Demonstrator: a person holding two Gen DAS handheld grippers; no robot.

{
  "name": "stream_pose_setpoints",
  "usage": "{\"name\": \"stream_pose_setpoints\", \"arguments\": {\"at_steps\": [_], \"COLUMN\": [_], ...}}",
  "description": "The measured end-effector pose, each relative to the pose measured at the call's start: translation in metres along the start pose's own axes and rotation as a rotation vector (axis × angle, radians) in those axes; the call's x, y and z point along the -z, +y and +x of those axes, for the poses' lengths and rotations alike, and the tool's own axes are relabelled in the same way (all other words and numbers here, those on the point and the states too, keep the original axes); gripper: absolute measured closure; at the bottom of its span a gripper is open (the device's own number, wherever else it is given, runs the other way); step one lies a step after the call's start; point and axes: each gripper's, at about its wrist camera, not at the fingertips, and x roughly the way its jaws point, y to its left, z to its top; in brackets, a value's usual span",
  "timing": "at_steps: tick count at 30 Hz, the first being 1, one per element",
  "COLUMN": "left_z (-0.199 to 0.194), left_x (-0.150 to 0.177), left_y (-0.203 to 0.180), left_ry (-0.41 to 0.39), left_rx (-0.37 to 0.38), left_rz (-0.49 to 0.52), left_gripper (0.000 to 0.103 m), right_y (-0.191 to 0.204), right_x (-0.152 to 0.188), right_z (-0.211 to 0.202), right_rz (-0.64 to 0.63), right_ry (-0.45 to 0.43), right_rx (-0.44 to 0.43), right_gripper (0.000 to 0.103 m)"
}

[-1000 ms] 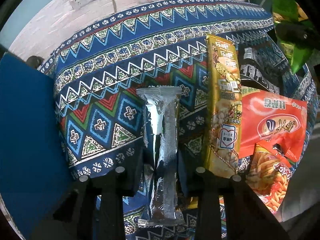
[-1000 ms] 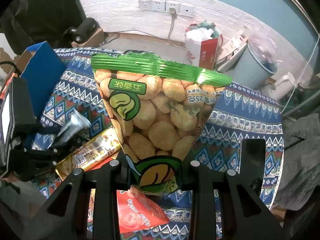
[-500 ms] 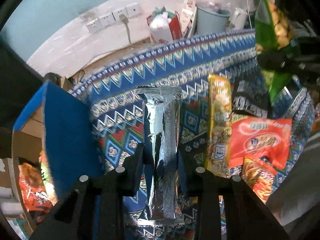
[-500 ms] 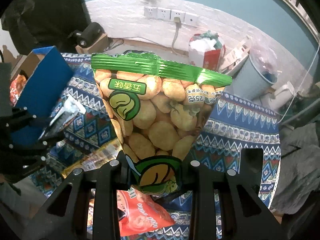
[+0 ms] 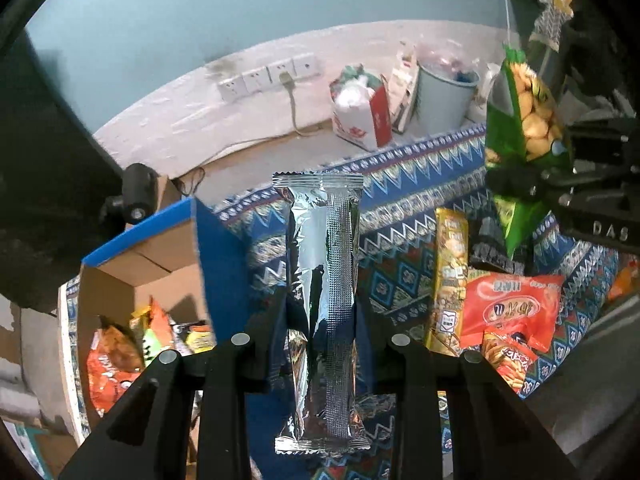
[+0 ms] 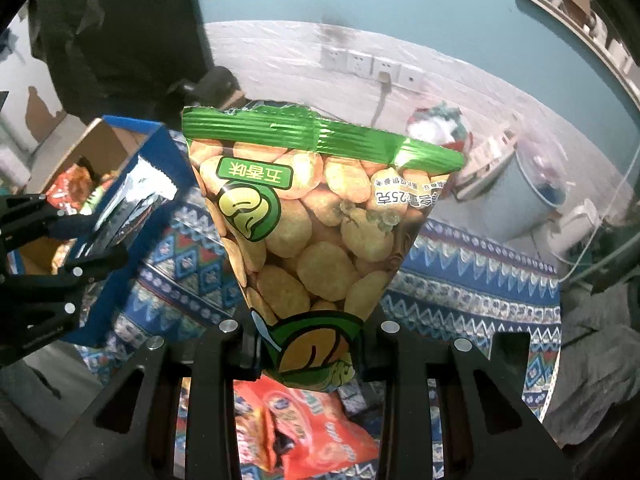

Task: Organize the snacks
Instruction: 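Carry both bags over the cardboard box and open both tools to drop them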

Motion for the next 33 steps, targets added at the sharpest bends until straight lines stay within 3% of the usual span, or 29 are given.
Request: {"name": "stream_pose_setpoints", "arguments": {"at_steps": [15,33], "left_z": [-0.023,-0.024], "left_x": [0.022,0.083], "left_y": [0.062,0.147], "left_ry": [-0.022,0.029], "left_rx": [-0.028,-0.083], "left_rz": [-0.135,-0.308], "left_gripper": [0.072,0.072], "right_y": [0.063,0.170], "right_x": [-0.041,-0.086], "right_z": [-0.003,0.018], "right_rz": [-0.085,-0.211], "right_ry": [-0.037,-0.025], "right_rx": [-0.085,-0.191], "right_gripper": [0.073,0.073]}}
